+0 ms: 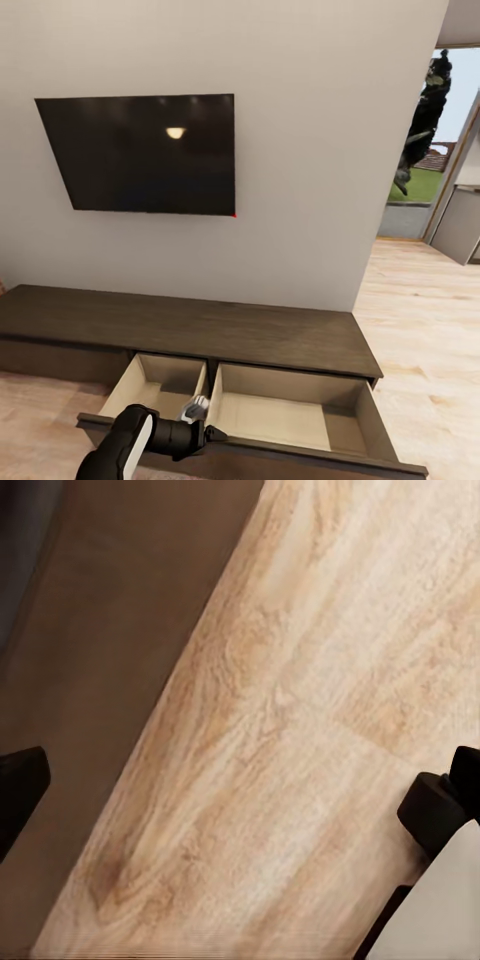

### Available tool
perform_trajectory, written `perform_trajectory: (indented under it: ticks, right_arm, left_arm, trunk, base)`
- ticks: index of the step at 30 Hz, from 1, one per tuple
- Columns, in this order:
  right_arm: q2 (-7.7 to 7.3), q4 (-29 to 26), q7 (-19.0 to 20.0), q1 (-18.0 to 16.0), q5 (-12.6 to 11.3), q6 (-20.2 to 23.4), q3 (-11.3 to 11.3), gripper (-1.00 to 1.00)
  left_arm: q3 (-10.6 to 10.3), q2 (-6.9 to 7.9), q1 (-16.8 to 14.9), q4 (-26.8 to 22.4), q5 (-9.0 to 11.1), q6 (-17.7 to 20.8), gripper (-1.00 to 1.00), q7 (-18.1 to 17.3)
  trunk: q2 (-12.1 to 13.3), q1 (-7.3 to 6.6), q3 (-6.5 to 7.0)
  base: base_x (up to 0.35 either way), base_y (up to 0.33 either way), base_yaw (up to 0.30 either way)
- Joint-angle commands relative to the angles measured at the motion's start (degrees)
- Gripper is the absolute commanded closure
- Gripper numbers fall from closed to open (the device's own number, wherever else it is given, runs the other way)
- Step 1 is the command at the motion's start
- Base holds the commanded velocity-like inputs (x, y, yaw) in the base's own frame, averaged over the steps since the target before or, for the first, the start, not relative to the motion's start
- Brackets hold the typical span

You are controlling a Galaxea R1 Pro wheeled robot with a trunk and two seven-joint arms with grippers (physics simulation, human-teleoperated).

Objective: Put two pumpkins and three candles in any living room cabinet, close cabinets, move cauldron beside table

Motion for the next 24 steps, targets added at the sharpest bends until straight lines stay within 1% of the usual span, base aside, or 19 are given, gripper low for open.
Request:
perform_trajectory:
  ticks: [1,10,24]
  right_arm:
    - [0.00,0.0,0.0,0.0,0.0,0.0,0.0,-1.00]
    - [0.01,0.0,0.0,0.0,-0.1,0.2,0.0,-1.00]
    - [0.08,0.0,0.0,0.0,-0.1,0.3,0.0,-1.00]
  left_arm:
    - [0.0,-0.04,0.0,0.0,0.0,0.0,-1.00,0.0]
    - [0.0,-0.12,0.0,0.0,0.0,0.0,-1.00,0.1]
    - [-0.1,-0.12,0.0,0.0,0.0,0.0,-1.00,0.1]
  trunk:
    - [0.0,0.00,0.00]
    - [0.0,0.00,0.00]
    - [0.0,0.00,0.00]
  base:
    - [-0.067,-0.002,0.292]
    - [-0.130,0.000,0.292]
    - [-0.008,0.000,0.292]
